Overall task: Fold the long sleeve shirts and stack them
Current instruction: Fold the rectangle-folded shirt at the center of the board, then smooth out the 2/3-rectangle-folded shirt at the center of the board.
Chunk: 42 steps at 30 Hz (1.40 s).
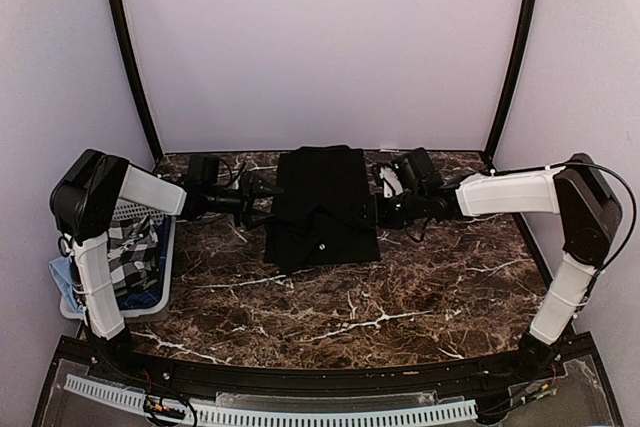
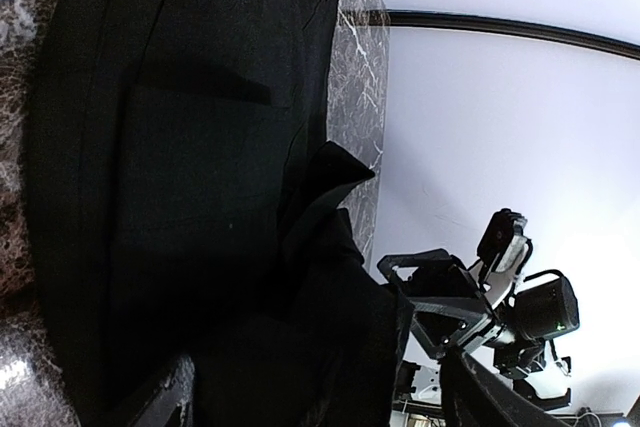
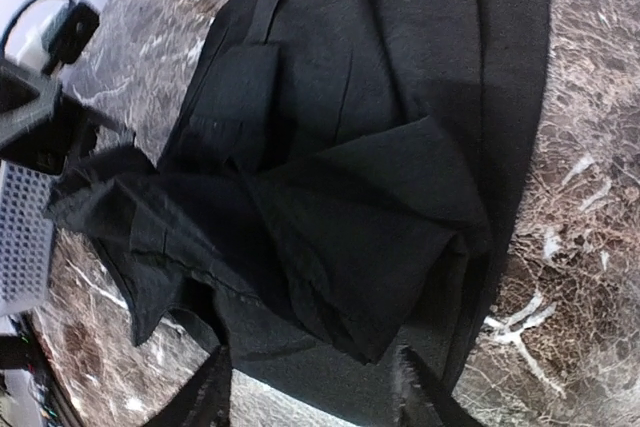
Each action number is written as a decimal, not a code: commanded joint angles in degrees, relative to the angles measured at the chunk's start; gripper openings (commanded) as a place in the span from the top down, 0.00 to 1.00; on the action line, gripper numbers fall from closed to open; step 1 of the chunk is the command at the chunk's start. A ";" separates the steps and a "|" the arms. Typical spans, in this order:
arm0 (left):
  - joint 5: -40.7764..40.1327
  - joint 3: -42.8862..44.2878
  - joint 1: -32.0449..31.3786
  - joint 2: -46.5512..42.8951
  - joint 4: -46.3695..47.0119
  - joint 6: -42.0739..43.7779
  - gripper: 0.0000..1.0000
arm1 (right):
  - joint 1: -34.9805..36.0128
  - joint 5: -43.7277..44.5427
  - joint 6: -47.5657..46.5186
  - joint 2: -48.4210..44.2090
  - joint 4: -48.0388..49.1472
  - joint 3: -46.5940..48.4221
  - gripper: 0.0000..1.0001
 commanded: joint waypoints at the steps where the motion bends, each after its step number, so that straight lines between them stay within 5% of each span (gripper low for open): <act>1: 0.16 1.73 0.30 -2.20 -1.75 1.33 0.18 | 3.16 4.41 -6.46 -0.66 -1.47 -0.53 0.54; 8: -0.20 2.39 0.22 -1.77 -2.43 1.06 0.18 | 5.71 5.69 -7.02 3.37 -2.14 1.29 0.86; 12: -0.53 2.90 0.22 -1.62 -2.70 1.07 0.18 | 5.90 6.41 -6.43 5.08 -2.34 2.88 0.93; 32: -7.40 8.64 0.22 4.30 -0.83 -3.80 0.19 | -1.02 14.53 -6.38 28.28 -19.32 45.00 0.92; 42: -7.81 9.14 0.22 6.25 0.26 -4.73 0.20 | 0.38 9.43 -8.26 17.05 -14.82 34.81 0.85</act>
